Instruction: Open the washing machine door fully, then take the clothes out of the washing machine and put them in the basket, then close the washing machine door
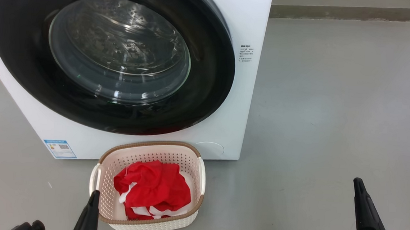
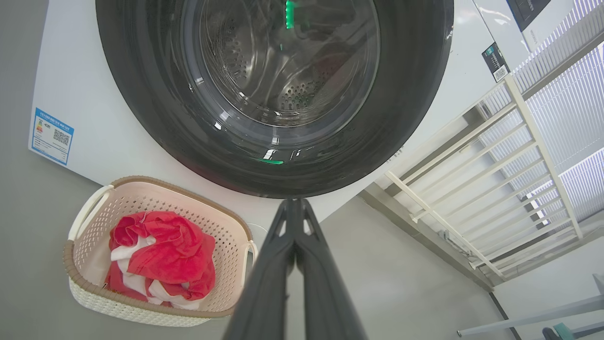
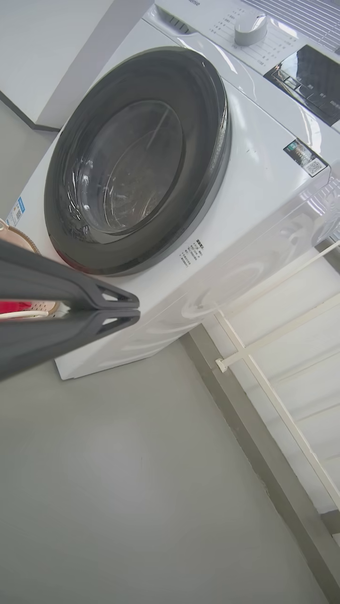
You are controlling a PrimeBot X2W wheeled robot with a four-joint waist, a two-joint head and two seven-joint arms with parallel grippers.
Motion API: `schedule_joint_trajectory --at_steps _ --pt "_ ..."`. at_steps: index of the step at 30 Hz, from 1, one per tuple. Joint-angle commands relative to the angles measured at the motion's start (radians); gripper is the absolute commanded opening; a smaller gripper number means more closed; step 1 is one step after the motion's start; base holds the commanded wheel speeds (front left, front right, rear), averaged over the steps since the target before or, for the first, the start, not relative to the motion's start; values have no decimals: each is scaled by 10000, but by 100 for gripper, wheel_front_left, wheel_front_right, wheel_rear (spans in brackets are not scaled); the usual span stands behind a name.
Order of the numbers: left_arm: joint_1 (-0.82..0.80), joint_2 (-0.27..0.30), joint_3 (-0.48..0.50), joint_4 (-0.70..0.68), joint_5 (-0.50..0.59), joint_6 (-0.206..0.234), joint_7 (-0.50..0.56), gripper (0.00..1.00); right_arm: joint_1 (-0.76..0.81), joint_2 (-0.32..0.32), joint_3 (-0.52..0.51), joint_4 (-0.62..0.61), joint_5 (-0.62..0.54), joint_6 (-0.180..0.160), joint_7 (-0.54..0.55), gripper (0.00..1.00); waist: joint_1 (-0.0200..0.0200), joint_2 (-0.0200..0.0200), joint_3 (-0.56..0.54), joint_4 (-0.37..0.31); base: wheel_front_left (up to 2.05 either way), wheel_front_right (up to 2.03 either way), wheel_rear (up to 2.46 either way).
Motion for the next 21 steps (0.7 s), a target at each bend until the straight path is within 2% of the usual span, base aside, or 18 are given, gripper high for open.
schedule_joint_trajectory --at_steps 1,21 --pt "-503 145 240 -176 -294 -113 49 0 -530 -198 95 -171 369 -18 95 0 -1 0 2 3 0 0 0" --pt "-804 164 509 186 -2445 -270 585 0 -935 -258 119 264 2696 -24 640 0 -1 0 21 36 0 0 0"
